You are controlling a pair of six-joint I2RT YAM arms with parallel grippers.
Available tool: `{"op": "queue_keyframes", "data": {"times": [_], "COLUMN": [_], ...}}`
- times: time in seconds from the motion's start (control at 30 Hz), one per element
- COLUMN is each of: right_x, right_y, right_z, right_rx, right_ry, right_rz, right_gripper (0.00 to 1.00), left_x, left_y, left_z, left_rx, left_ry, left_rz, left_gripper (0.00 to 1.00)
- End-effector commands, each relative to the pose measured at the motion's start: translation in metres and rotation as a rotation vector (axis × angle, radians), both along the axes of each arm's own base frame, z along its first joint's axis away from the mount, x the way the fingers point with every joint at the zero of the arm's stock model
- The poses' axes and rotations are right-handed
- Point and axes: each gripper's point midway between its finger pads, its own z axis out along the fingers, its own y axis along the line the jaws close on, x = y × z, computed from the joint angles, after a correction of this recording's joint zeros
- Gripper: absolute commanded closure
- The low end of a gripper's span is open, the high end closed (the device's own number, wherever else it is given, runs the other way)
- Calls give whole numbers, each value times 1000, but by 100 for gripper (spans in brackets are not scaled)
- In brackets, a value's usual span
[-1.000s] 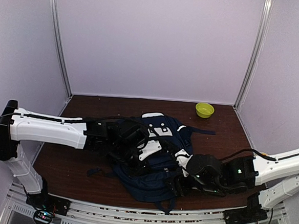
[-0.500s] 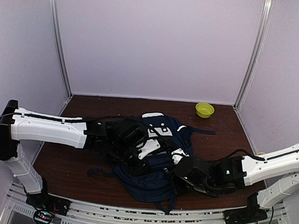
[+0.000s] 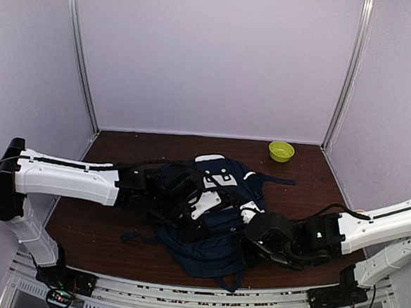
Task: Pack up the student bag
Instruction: Grab the second largest pocket of the student bag, then zip the student bag into the second largest pocket of the bag.
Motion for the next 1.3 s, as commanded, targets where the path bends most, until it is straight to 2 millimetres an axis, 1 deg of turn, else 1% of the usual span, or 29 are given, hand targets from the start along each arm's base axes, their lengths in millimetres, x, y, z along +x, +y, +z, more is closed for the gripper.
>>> {"op": "queue_keyframes", "data": {"times": [0.0,0.13,0.43,0.7,0.8,1.0,1.27], "right_x": [10,16,25,30,32,33,22], "right_y": [-12,-18,-29,-42,-44,-40,-19], "right_z": [13,10,7,-3,-5,-10,-9], "right_rx": [35,29,38,41,48,50,66], "right_ry": [-34,-19,8,43,53,74,103], "right_rz": [-74,-106,-122,-136,-136,-118,2], "right_gripper": [100,100,100,100,100,100,100], "left_x": [9,6,-1,-4,-6,-12,-18], "left_y": [-9,-3,12,25,29,39,40], "left_z": [28,29,23,19,20,22,30], "left_rx": [-114,-125,-117,-110,-111,-129,-182], "left_ry": [-68,-74,-75,-76,-77,-81,-93], "left_rz": [10,6,0,14,10,-2,-29], "left_gripper": [100,100,100,100,100,100,100]}}
